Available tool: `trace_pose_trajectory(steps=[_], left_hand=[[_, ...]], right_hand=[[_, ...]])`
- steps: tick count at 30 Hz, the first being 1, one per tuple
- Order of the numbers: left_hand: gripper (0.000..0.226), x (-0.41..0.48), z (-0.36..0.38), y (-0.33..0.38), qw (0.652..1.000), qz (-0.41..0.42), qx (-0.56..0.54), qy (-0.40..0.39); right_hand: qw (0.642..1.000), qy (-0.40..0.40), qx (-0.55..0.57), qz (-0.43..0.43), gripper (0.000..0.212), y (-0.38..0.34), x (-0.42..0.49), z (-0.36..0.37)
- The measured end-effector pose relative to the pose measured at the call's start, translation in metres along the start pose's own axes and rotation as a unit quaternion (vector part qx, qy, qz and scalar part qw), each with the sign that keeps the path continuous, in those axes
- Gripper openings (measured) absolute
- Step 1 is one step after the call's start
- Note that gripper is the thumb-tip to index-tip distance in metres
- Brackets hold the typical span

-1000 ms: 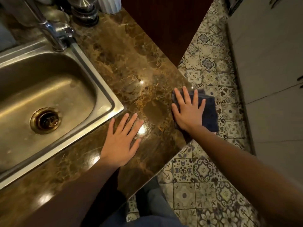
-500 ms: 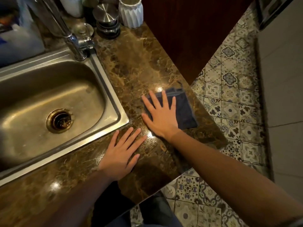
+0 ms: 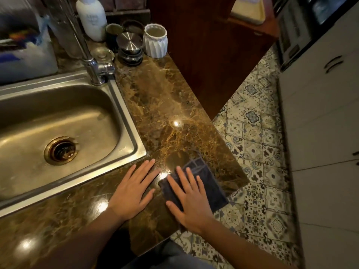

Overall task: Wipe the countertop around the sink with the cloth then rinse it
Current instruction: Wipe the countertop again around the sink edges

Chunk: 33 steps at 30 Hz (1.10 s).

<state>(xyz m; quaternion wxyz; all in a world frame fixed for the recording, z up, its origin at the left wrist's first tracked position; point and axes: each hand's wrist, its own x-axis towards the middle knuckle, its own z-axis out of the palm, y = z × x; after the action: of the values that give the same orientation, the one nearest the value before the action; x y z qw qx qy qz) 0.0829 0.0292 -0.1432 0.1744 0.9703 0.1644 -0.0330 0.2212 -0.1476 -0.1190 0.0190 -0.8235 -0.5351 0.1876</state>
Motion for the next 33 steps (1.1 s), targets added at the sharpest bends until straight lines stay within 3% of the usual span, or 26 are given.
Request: trace_pose_trajectory(steps=[4,10,19,23,28,33], left_hand=[[0.063,0.015,-0.012,-0.006,0.991,-0.107,0.011,0.082],[0.069,0.057,-0.011,-0.007,0.962,-0.264,0.043,0.057],[0.063,0.061,-0.007,-0.003,0.954,-0.286,0.048,0.081],[0.059,0.061,-0.009,-0.004,0.953,-0.292,0.039,0.074],[0.058,0.061,-0.007,-0.003,0.951,-0.297,0.034,0.073],[0.065,0.062,-0.012,-0.001,0.947,-0.309,0.040,0.074]], right_hand=[[0.998,0.029,-0.047,0.033,0.067,0.008,0.011,0.004],[0.996,0.069,-0.051,-0.022,0.065,0.025,0.093,-0.016],[0.996,0.064,-0.039,-0.053,0.063,0.015,0.331,-0.081],[0.996,0.058,-0.054,-0.042,0.065,0.001,0.393,-0.095],[0.990,0.058,-0.077,-0.105,0.063,0.004,0.375,-0.090],[0.966,0.024,-0.091,-0.241,0.063,0.027,0.270,-0.070]])
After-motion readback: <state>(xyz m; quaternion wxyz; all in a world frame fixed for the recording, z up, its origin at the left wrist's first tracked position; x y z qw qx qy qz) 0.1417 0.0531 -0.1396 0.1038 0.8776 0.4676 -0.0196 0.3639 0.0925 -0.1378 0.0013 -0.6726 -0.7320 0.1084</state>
